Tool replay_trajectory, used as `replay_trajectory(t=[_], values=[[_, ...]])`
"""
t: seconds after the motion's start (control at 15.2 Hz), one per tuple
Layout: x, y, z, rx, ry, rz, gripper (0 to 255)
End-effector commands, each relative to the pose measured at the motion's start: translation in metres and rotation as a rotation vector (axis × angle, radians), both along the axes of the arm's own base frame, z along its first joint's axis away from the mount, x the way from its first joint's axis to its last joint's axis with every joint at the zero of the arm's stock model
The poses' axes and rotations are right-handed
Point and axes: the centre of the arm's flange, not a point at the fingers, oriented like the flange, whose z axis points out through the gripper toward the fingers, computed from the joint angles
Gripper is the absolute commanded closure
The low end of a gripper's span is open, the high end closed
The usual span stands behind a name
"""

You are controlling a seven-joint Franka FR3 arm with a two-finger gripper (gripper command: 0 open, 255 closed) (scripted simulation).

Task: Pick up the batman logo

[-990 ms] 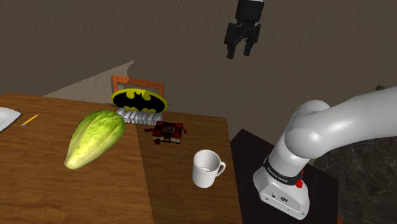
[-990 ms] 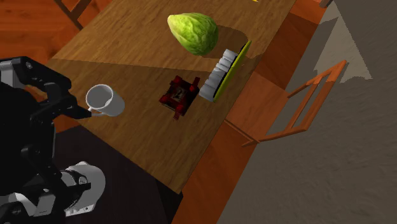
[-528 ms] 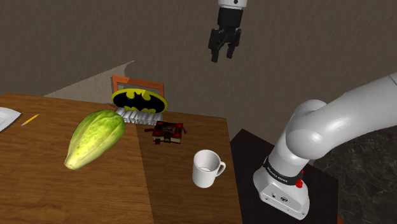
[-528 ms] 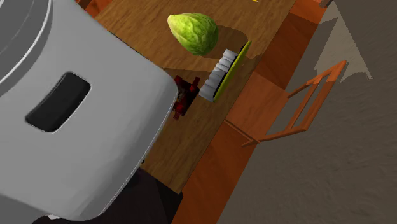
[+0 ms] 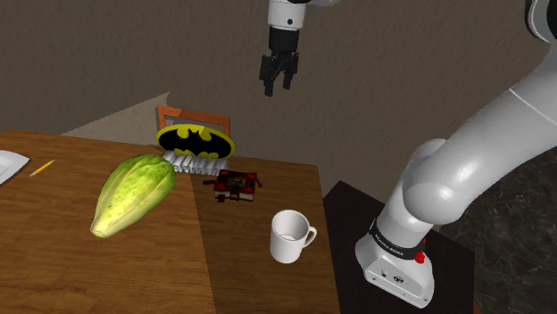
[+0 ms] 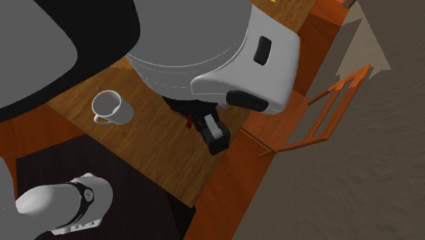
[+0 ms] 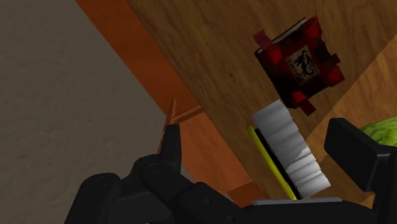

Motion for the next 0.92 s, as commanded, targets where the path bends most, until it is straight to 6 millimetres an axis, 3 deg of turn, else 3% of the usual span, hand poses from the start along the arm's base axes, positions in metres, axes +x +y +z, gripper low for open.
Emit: replay_trajectory(t=[0.0, 0.86], values=[[0.023, 0.01, -0.012, 0.003, -0.004, 0.044, 0], [0.158, 0.085, -0.081, 0.019, -0.02, 0.317, 0]])
